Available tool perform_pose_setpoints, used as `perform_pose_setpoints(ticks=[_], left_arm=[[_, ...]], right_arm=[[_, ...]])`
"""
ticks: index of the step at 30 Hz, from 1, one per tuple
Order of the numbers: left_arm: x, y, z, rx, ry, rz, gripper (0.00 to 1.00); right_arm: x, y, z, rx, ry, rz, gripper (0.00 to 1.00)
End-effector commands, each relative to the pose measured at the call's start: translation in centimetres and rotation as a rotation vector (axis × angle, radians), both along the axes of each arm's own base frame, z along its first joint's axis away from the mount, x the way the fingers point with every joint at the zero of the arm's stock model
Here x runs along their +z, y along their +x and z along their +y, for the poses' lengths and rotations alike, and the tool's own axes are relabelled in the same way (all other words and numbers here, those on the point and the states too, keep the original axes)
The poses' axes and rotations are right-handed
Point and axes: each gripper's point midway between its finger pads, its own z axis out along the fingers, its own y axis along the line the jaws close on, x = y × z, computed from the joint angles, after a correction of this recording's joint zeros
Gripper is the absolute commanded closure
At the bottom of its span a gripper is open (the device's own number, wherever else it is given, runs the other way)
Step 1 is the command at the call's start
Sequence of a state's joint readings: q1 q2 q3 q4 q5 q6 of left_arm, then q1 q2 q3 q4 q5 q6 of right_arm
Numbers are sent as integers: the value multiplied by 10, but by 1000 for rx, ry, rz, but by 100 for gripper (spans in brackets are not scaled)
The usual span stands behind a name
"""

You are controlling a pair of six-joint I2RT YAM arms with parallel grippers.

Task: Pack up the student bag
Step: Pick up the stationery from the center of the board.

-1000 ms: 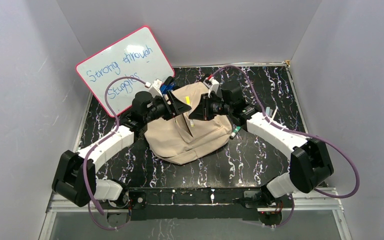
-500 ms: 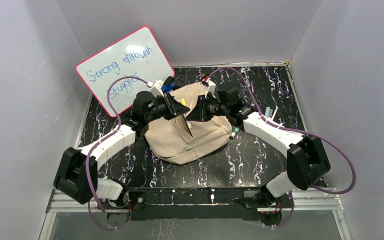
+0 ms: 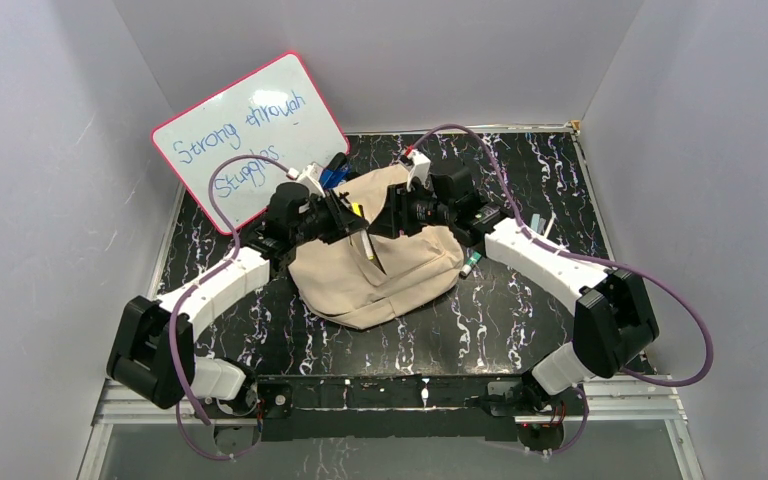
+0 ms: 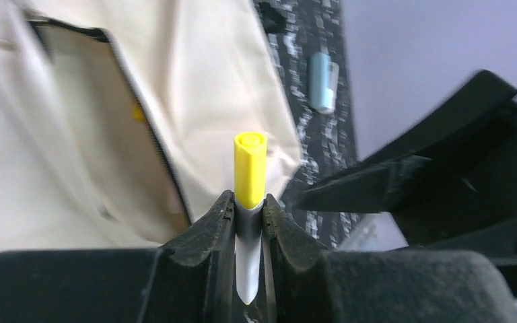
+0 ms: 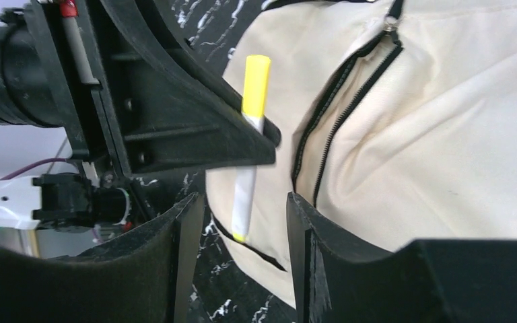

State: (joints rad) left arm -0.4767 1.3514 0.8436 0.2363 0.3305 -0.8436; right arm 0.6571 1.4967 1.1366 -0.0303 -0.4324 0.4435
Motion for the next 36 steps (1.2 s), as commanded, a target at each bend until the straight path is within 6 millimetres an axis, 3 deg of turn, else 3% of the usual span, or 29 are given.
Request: perform_pose_setpoints(ticks=[1, 4, 8, 15, 21, 25, 32, 36], left_arm=[[7, 19, 52, 211, 222, -45, 100], [5, 16, 85, 328, 336, -51, 100], [3, 6, 106, 383, 389, -58, 100], [-8, -9, 119, 429, 387, -25, 100], [-10, -13, 120, 428, 385, -21, 100], [-10, -12, 119, 418, 387, -27, 100], [-9, -8, 105, 372, 346, -35, 100], [-5, -2, 90, 331, 286, -50, 100]], right_arm=[[10, 13, 0, -34, -83, -120, 42], [5, 17, 4, -37, -181, -182, 40], [-9, 22, 12, -60, -308, -265, 31], [-44, 43, 24, -95, -548, -332, 20], [-76, 61, 19, -121, -709, -356, 22], [-71, 65, 16, -163, -721, -392, 38], [-55, 63, 12, -220, -669, -405, 80], [-42, 61, 11, -245, -622, -411, 92]])
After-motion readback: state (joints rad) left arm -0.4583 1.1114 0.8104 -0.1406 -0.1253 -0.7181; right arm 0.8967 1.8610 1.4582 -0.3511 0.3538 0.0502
